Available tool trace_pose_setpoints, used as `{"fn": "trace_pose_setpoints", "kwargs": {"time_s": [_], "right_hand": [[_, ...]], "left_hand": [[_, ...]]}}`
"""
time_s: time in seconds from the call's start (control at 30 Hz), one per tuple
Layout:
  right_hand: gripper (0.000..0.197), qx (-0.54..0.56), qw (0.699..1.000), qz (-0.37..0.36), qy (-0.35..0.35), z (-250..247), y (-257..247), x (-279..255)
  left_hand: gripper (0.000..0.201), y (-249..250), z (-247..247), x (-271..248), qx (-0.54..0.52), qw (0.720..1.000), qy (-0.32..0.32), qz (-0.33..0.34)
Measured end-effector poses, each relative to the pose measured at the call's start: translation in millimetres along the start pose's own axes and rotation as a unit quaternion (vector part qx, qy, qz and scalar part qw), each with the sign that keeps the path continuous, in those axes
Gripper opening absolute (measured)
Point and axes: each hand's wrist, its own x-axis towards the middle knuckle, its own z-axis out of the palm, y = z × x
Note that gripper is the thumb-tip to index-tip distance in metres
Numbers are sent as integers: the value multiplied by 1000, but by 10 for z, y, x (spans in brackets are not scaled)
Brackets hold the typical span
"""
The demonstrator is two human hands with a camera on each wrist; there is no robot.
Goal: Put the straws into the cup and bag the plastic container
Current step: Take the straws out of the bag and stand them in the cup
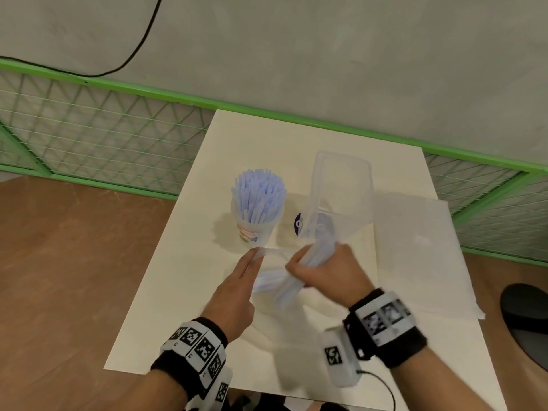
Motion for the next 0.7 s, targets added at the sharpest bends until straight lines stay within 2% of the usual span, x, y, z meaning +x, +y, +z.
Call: {"fn": "trace_pose_setpoints", "kwargs": {"time_s": [0.13,0.23,0.33,0.5,0.6,0.7], "right_hand": [[7,68,995,-59,38,-460,-590,274],[13,59,996,-68,12,-448,-803,554],[19,20,997,-79,-1,-320,-926,809],[17,-64,986,-155,15,-295,-1086,1094],[19,-143,974,-174,-13,-243,-1061,1214],[29,-185,968,-157,-57,-90,-918,1292]], "left_hand": [[98,-35,20,-6,2,1000,-4,0],[93,-30,30,2,5,1000,-7,-14],[96,-27,22,6,4,1000,-6,-4],[97,-43,9,-10,-2,1000,4,11],[96,-34,7,-18,-4,1000,9,13],[96,-18,2,-19,-6,1000,11,11]]}}
